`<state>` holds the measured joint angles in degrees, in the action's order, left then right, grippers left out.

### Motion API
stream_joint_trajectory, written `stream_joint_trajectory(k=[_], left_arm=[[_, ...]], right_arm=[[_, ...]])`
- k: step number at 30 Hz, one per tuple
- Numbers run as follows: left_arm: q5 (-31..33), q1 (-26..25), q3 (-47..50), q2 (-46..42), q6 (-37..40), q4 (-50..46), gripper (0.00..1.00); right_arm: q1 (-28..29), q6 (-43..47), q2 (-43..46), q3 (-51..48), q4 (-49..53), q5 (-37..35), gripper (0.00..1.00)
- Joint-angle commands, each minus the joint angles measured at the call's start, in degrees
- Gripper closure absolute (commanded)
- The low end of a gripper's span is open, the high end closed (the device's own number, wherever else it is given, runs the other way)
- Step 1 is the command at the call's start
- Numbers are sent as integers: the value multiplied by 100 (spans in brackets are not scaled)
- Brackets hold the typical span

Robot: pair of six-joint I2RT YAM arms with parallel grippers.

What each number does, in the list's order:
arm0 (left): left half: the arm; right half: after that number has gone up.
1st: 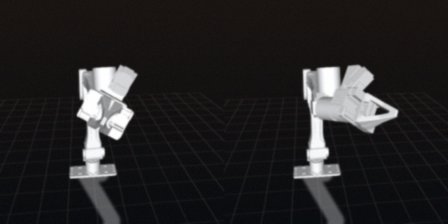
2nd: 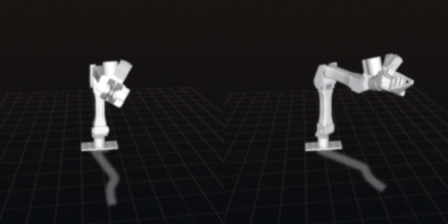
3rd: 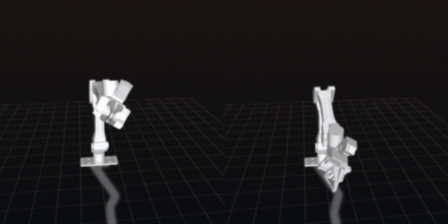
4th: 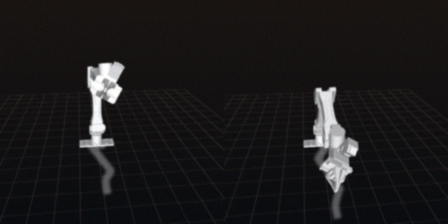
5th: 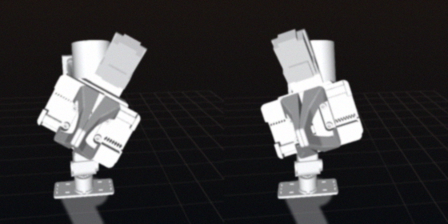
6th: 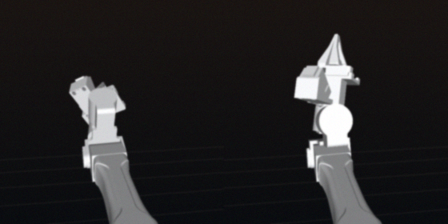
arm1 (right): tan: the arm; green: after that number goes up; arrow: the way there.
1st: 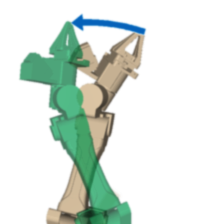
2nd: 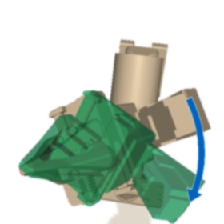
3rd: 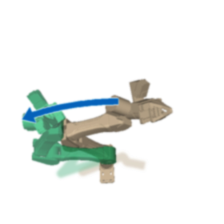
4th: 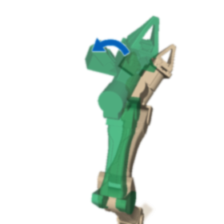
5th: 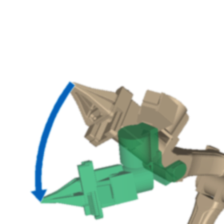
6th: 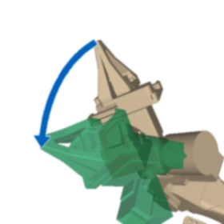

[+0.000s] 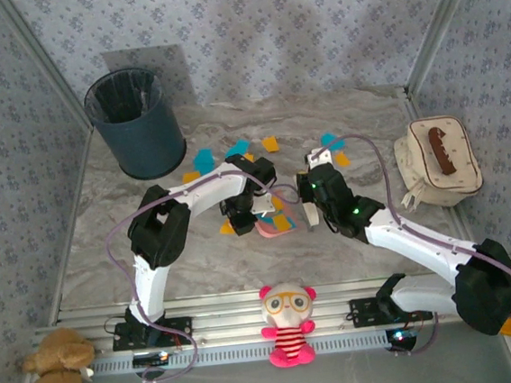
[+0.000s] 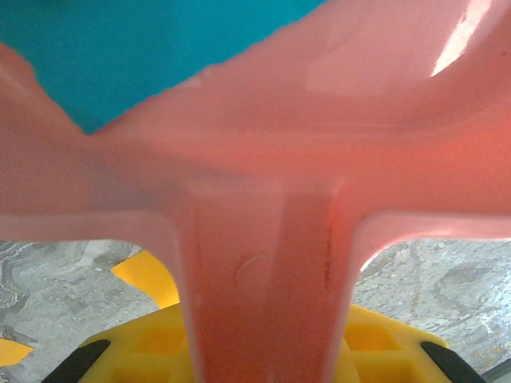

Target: Sweep away the paper scraps from the table

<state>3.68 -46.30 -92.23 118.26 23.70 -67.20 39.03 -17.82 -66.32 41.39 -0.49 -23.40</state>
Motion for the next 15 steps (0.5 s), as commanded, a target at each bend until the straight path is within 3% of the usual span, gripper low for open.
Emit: stream_joint_trajectory(k=[1,11,15], left_arm=[[-105,-51,-76,-13,-72,-13,100],[-129,-45,-94,-13,-111,14,100],[-125,-37,-94,-38,-146,39,100]], right_arm=[[33,-98,-83,69,61,-96,100],[19,-45,-229,81,-469,1053,100],[-7,-54,-73,5,-759,1202,100]])
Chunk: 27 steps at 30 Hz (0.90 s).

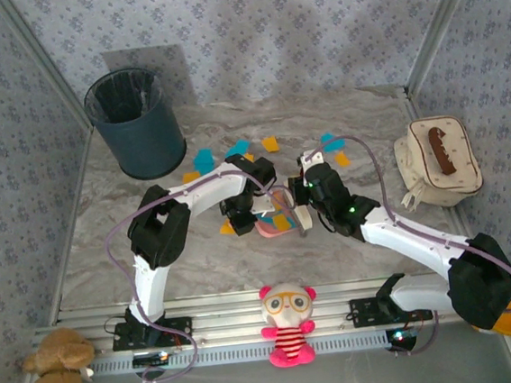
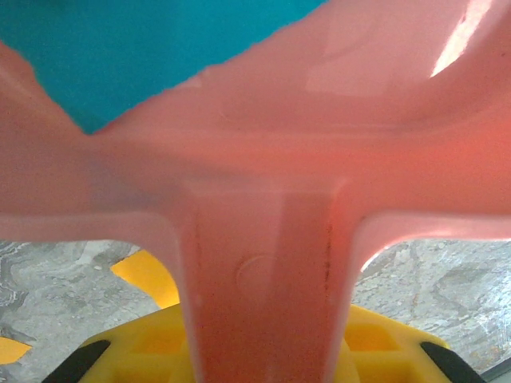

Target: Sweep away the paper scraps from the table

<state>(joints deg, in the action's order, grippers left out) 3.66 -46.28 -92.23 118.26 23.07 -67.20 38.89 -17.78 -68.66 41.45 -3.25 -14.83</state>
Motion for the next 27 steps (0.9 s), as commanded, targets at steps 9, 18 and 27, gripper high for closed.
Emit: stream_joint_trajectory(k=[9,18,27], left_arm=[[-162,3,82,-350,-224,261,100],[-267,180,550,-1118,-289,661,100],[-478,520,785,-1709,-496,926,100]], right_arm=[[0,-89,508,47,269,-635,100],[-207,-217,1101,-49,781,-1434,100],[-438,-433,1276,-143,1180,-1598,100]])
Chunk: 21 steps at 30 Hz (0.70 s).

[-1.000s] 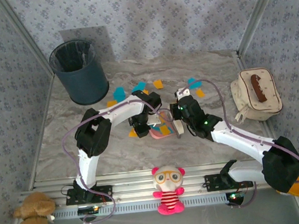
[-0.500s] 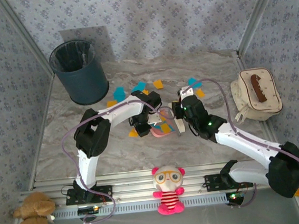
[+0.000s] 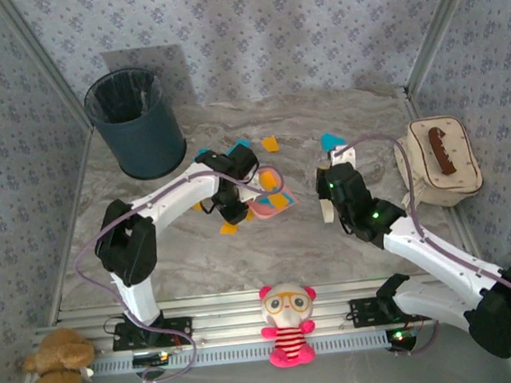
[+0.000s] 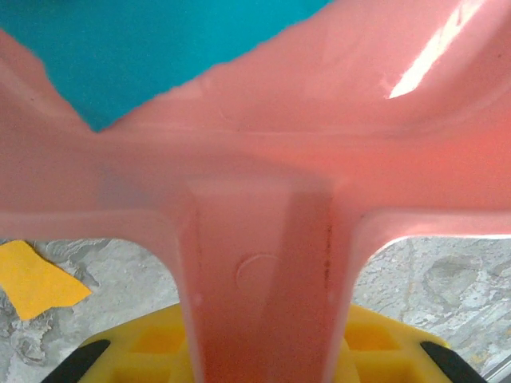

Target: Sweep away the paper scraps from the table

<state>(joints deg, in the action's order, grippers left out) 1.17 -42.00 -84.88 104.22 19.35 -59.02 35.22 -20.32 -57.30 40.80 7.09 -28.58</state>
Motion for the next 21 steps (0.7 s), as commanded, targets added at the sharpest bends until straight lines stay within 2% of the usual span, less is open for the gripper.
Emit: stream_joint_trajectory(k=[1,9,21], left_arm=[[-306,140,59,-356,-120,106,100],[-597,400,-60,-639,-434,94,100],[-1843,1194,-420,-907,-1029,196,100]], right_arm=[[-98,-224,144,-68,191,-215,100],[-269,-323,146,-73,219,54,100],[-412,-373,157,-81,229,641,100]])
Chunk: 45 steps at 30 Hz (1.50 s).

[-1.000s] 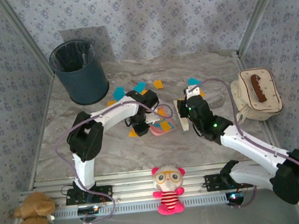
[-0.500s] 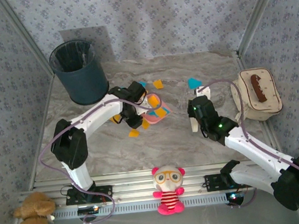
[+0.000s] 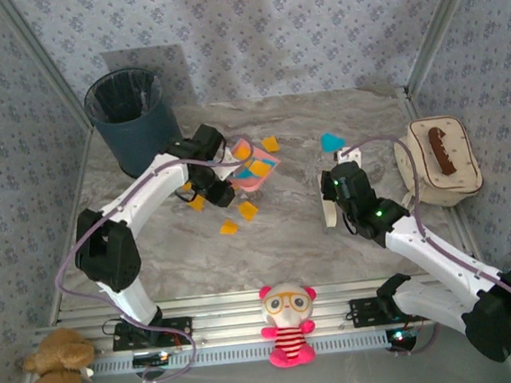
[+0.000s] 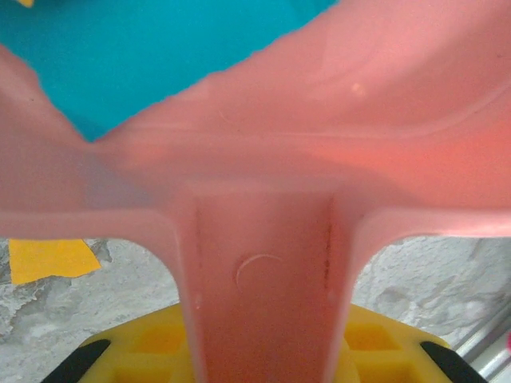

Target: Sweep away the paper scraps from the table

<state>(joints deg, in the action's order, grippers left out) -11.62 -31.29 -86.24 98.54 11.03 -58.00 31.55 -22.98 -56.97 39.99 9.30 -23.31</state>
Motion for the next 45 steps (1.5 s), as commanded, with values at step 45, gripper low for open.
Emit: stream_joint_trajectory(k=[45], left_arm=[[-2030,3099,-2083,-296,-3412,374,100]], right_arm=[[-255,-338,-33,-80,-19,353,100]])
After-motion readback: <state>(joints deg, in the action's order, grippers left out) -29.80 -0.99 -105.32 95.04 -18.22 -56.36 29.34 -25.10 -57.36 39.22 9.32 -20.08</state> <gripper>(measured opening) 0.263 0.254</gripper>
